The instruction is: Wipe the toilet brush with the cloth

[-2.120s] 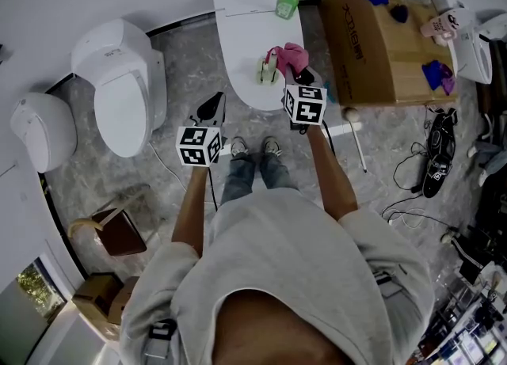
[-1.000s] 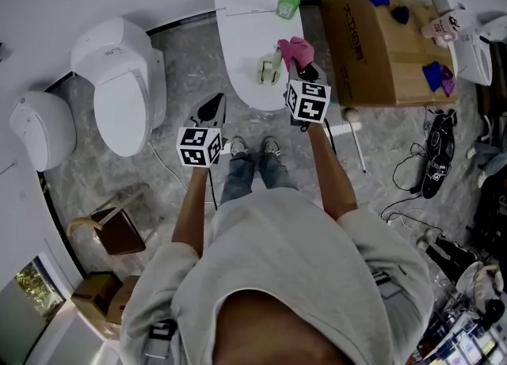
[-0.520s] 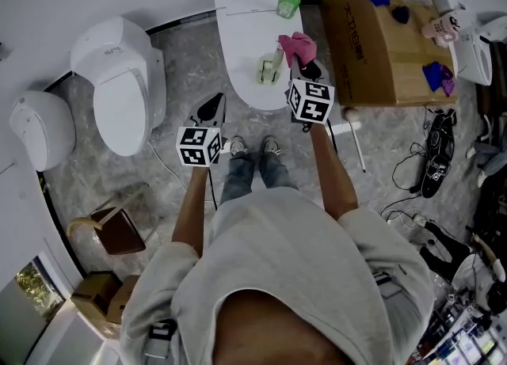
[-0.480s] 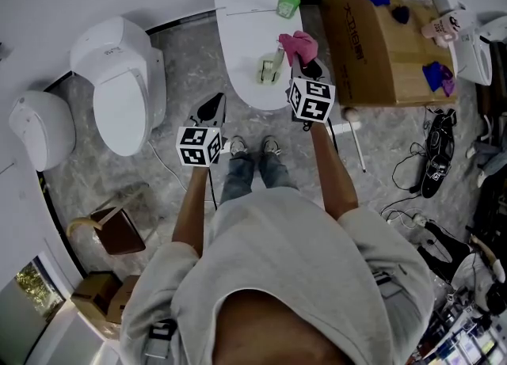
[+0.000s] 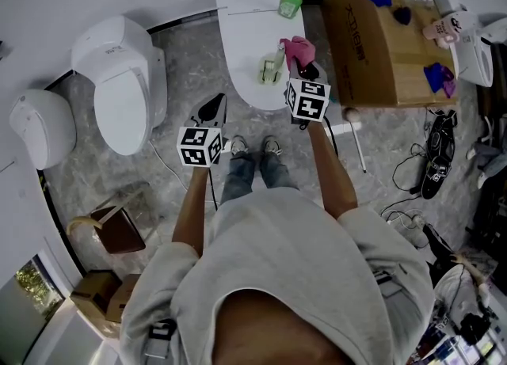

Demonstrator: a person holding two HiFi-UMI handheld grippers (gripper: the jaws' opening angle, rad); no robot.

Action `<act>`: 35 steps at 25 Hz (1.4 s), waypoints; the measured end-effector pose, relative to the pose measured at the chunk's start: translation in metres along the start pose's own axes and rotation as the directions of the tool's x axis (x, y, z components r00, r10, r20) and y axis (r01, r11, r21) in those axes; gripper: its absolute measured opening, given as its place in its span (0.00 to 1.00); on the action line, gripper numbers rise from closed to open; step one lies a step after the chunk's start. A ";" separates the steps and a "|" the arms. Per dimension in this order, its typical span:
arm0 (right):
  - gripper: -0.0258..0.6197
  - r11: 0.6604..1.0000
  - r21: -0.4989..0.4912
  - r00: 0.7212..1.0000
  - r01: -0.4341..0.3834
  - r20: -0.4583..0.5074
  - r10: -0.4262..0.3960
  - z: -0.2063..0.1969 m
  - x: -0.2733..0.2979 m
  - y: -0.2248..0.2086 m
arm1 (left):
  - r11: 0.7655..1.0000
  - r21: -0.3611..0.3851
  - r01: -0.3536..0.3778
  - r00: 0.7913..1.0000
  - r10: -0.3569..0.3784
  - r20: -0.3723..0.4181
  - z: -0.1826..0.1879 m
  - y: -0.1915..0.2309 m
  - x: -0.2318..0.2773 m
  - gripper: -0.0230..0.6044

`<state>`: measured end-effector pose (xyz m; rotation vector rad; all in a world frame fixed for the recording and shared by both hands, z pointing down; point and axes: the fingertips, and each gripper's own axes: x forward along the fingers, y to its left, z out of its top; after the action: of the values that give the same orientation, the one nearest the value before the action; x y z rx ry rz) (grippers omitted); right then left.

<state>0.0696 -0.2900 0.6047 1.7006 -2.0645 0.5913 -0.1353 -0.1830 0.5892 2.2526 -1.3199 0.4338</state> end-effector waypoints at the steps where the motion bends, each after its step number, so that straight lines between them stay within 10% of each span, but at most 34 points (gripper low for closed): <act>1: 0.18 1.000 -0.006 1.000 -0.005 -0.005 0.005 -0.003 -0.001 0.002 | 1.000 0.000 0.000 1.000 0.000 0.000 0.000 -0.001 0.000 0.07; 27: 0.18 0.999 -0.027 0.944 -0.039 -0.328 0.028 -0.145 0.026 0.012 | 0.999 -0.023 -0.027 1.000 0.026 -0.017 -0.008 0.016 -0.009 0.07; 35: 0.18 0.998 0.012 0.956 -0.061 -0.285 0.062 -0.140 0.000 -0.002 | 1.000 0.002 0.005 1.000 -0.005 0.004 0.008 0.010 0.003 0.07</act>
<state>0.0764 -0.2123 0.7211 1.4583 -1.9149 0.8084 -0.1425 -0.1940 0.5869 2.2582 -1.3163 0.4295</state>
